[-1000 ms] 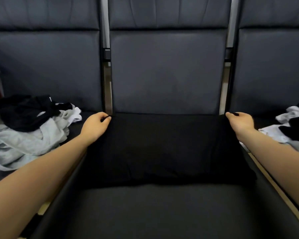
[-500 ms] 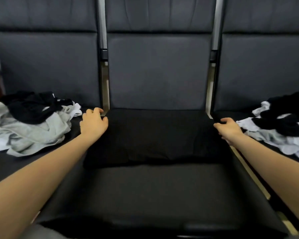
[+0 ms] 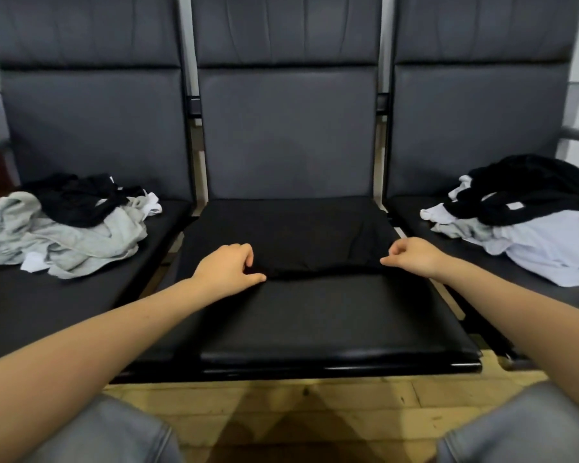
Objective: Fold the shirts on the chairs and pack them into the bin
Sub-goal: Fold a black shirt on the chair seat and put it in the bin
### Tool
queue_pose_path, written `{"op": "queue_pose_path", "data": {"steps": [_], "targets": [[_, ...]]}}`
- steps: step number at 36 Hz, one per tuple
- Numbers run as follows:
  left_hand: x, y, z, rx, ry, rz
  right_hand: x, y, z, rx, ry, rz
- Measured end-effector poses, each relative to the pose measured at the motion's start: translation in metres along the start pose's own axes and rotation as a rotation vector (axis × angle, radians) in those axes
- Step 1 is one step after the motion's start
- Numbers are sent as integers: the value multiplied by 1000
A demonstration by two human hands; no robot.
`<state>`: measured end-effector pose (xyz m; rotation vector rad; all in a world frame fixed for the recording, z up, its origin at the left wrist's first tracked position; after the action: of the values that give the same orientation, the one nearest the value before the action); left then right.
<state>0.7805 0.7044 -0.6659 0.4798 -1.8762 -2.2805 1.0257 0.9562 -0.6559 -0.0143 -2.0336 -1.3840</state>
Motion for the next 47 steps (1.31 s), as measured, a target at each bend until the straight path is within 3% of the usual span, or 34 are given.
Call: {"op": "queue_pose_path", "data": {"steps": [11, 18, 23, 28, 31, 37, 41, 45, 47], "targets": [[35, 1, -14, 14, -103, 1, -23, 11, 6, -204, 39, 47], [54, 5, -18, 80, -56, 17, -42, 31, 12, -388, -86, 61], [56, 9, -23, 101, -74, 42, -55, 32, 9, -355, -159, 71], [49, 11, -29, 187, -206, 101, -52, 22, 6, -216, -24, 114], [42, 15, -28, 248, -226, 118, -45, 15, 6, -231, 0, 142], [40, 18, -9, 16, -138, 37, -16, 7, 20, -362, -46, 141], [34, 12, 10, -172, -91, -68, -1, -5, 36, -314, -116, 41], [26, 1, 25, -160, -46, -138, 8, -20, 51, -294, -199, -152], [27, -6, 29, -94, -44, -115, 12, -22, 54, -292, -214, -125]]}}
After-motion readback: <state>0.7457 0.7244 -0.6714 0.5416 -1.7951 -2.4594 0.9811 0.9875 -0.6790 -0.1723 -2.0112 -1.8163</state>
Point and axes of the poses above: each hand's wrist, its own z-axis towards the middle knuckle, its own y-axis out of the back of the hand, x = y × z, the point moved 2 cm from there along z, towards the middle knuckle, and after that the axes turned 12 degrees about -y, right-handed, at the moved point
